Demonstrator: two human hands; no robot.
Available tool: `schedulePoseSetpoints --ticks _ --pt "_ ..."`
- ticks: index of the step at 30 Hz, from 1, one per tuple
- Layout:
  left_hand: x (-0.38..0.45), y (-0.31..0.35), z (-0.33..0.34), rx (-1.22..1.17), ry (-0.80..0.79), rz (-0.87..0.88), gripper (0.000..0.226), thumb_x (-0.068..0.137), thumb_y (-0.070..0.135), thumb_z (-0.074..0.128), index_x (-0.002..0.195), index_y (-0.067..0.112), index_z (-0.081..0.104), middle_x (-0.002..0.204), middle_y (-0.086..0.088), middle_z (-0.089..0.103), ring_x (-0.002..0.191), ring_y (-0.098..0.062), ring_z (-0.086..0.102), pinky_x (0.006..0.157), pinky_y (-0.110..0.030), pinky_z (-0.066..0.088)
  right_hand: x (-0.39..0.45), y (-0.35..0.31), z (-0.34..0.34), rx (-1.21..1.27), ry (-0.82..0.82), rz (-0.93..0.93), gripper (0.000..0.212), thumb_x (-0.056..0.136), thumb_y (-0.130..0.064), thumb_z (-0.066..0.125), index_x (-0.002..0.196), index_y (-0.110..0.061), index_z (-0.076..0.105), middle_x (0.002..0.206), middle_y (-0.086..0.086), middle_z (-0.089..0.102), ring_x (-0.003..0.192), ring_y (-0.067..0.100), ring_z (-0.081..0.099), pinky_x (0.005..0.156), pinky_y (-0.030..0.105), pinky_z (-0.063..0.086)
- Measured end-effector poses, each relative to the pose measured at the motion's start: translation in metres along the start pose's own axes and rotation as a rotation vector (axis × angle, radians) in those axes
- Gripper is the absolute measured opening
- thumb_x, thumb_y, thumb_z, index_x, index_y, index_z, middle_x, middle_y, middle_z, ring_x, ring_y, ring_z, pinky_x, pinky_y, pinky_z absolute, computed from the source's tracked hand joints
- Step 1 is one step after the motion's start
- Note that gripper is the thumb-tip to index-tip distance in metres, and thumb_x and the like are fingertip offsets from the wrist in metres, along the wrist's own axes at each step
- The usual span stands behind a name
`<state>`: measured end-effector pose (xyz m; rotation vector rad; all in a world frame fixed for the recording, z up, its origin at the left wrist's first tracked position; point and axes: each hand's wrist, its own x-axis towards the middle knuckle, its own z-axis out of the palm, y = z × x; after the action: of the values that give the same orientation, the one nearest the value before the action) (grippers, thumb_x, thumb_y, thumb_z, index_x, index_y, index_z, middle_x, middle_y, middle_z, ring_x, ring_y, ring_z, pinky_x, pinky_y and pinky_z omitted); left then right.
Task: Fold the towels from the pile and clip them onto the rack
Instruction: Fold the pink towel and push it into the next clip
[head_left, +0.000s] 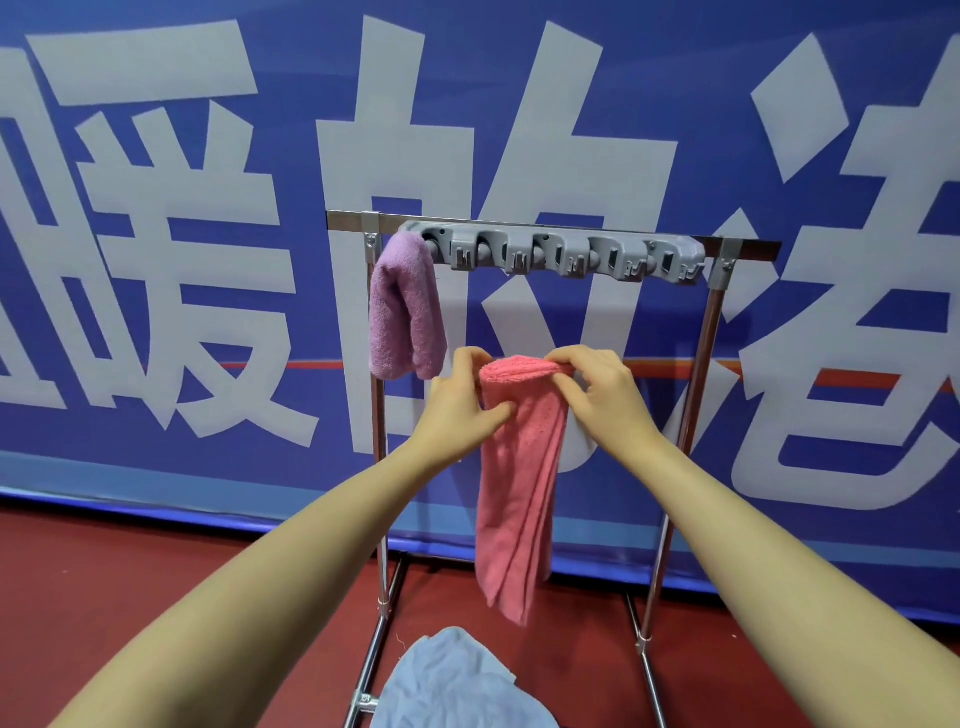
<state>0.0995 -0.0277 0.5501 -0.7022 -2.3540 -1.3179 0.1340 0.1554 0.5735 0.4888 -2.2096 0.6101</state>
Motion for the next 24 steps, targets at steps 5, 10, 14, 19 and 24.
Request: schedulePoseSetpoints --ticks 5,10,14,19,24 --pt "-0.004 -0.005 0.013 -0.074 -0.102 -0.114 0.07 0.064 0.047 0.07 0.124 0.029 0.038 0.111 0.011 0.057 0.11 -0.019 0.054 0.098 -0.045 0.043 0.009 -0.01 -0.001 0.105 0.093 0.079 0.015 0.089 -0.007 0.059 0.102 -0.01 0.066 0.098 0.0 0.068 0.092 0.025 0.058 0.08 0.016 0.038" --pt "-0.001 -0.005 0.022 -0.026 -0.094 -0.087 0.035 0.069 0.034 0.061 0.097 0.014 0.058 0.088 0.004 0.068 0.086 -0.021 0.062 0.088 -0.045 0.047 0.014 -0.007 -0.016 0.177 0.168 0.162 0.015 0.091 -0.009 0.057 0.103 -0.013 0.065 0.095 -0.009 0.063 0.095 0.023 0.058 0.082 0.014 0.04" --pt "0.003 0.005 0.019 0.017 -0.015 -0.048 0.017 0.077 0.019 0.061 0.089 0.008 0.058 0.083 -0.006 0.066 0.077 -0.023 0.058 0.073 -0.04 0.049 0.006 0.014 -0.019 0.168 0.222 0.297 0.011 0.091 -0.025 0.056 0.1 -0.027 0.061 0.091 -0.008 0.065 0.089 0.029 0.059 0.081 0.044 0.05" --pt "0.007 0.016 0.009 0.434 0.076 0.124 0.019 0.074 0.017 0.056 0.092 0.012 0.058 0.093 -0.004 0.067 0.084 -0.031 0.059 0.065 -0.031 0.038 -0.005 0.013 -0.007 -0.05 0.127 0.381 0.046 0.081 -0.003 0.056 0.125 -0.014 0.049 0.121 0.004 0.056 0.113 0.025 0.047 0.093 0.033 0.028" --pt "0.022 0.025 -0.002 0.663 0.122 0.177 0.019 0.073 0.007 0.053 0.092 0.008 0.057 0.092 -0.008 0.062 0.08 -0.034 0.056 0.071 -0.034 0.033 -0.013 -0.003 0.014 -0.18 -0.142 0.173 0.065 0.073 -0.003 0.053 0.135 -0.021 0.041 0.135 -0.003 0.045 0.123 0.02 0.037 0.091 0.028 0.018"
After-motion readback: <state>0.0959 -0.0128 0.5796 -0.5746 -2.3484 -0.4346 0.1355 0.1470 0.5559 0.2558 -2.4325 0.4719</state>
